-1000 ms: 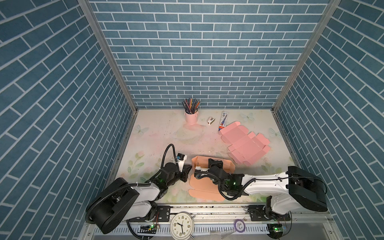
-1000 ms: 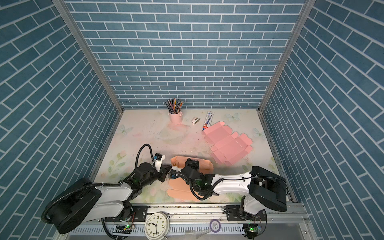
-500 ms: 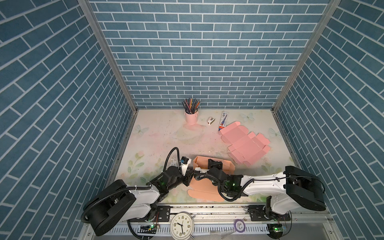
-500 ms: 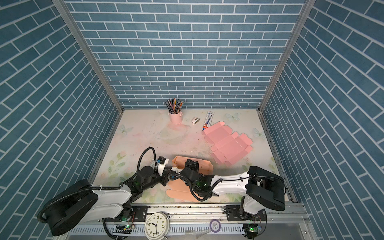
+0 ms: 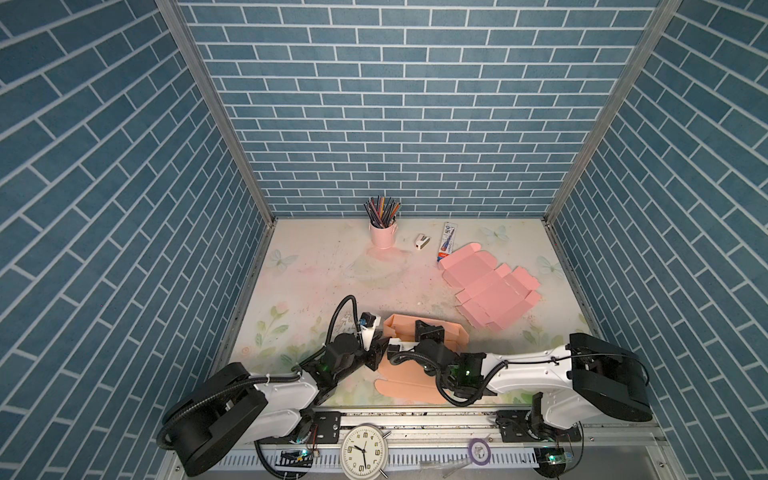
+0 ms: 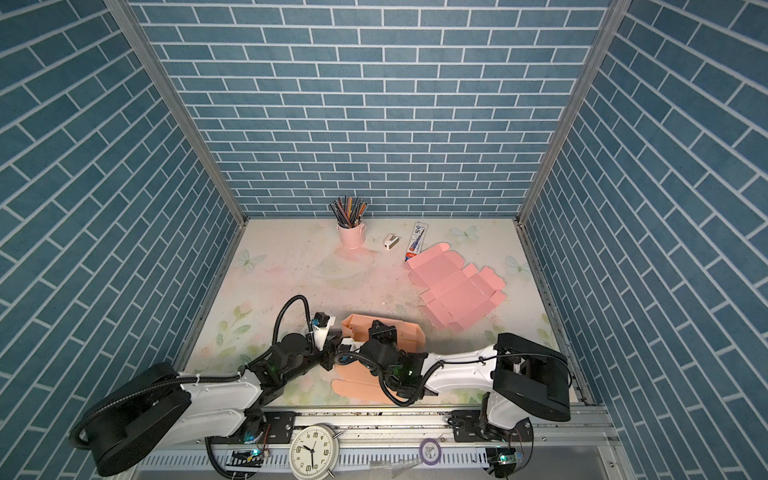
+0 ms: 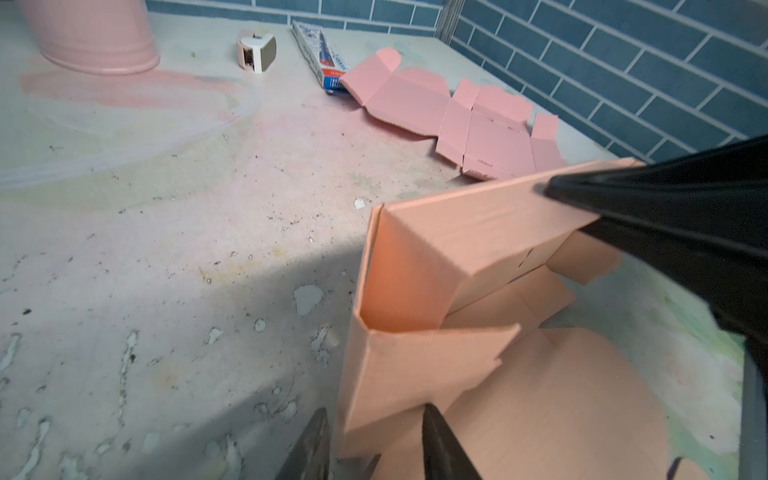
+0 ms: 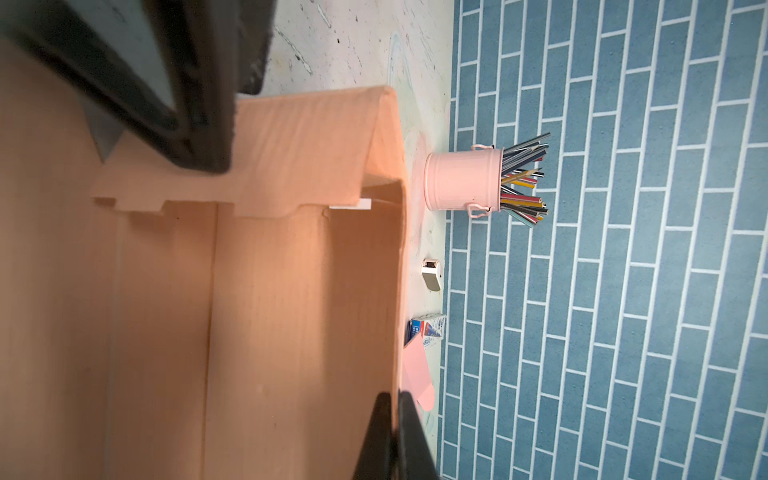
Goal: Fold the paper box
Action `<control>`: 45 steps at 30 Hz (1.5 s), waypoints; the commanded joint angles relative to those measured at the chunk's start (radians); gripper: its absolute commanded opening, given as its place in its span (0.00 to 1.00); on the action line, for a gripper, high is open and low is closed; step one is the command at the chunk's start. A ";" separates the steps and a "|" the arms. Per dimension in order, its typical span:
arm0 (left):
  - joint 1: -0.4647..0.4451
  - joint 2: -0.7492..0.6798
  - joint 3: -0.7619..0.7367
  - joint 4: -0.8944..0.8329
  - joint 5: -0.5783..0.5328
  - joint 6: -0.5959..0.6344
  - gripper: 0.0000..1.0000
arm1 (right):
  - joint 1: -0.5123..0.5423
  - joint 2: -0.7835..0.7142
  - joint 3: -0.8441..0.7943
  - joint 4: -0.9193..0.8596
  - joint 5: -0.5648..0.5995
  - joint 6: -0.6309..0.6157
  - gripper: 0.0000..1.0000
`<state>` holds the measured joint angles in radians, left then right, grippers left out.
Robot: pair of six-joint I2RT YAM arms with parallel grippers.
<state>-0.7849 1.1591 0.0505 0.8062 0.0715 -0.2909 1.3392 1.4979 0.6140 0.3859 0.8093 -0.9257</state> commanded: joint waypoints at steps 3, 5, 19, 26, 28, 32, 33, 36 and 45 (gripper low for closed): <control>0.059 -0.075 -0.029 -0.007 0.042 -0.022 0.38 | 0.002 -0.023 -0.030 -0.013 -0.010 -0.050 0.00; 0.094 -0.084 -0.024 -0.014 0.074 -0.024 0.38 | 0.002 -0.023 -0.028 -0.013 -0.013 -0.050 0.00; 0.112 0.126 0.126 0.014 0.184 0.073 0.45 | 0.002 -0.016 -0.019 -0.025 -0.031 -0.035 0.00; 0.111 0.186 0.147 0.061 0.244 0.083 0.45 | 0.002 -0.023 -0.012 -0.039 -0.038 -0.022 0.00; 0.109 0.193 0.148 0.075 0.253 0.075 0.45 | 0.002 -0.019 -0.011 -0.041 -0.038 -0.022 0.00; 0.103 0.192 0.146 0.094 0.247 0.067 0.44 | 0.003 -0.013 -0.008 -0.042 -0.039 -0.018 0.00; 0.099 0.191 0.144 0.093 0.241 0.065 0.43 | 0.003 -0.013 -0.008 -0.043 -0.040 -0.018 0.00; 0.094 0.189 0.142 0.097 0.194 0.065 0.38 | 0.006 -0.013 -0.004 -0.044 -0.042 -0.015 0.00; 0.045 0.202 0.160 0.106 0.056 0.072 0.27 | 0.026 -0.016 0.038 -0.086 -0.059 0.039 0.00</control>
<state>-0.7246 1.3548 0.1814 0.8669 0.2089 -0.2276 1.3418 1.4891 0.6189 0.3622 0.8047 -0.9203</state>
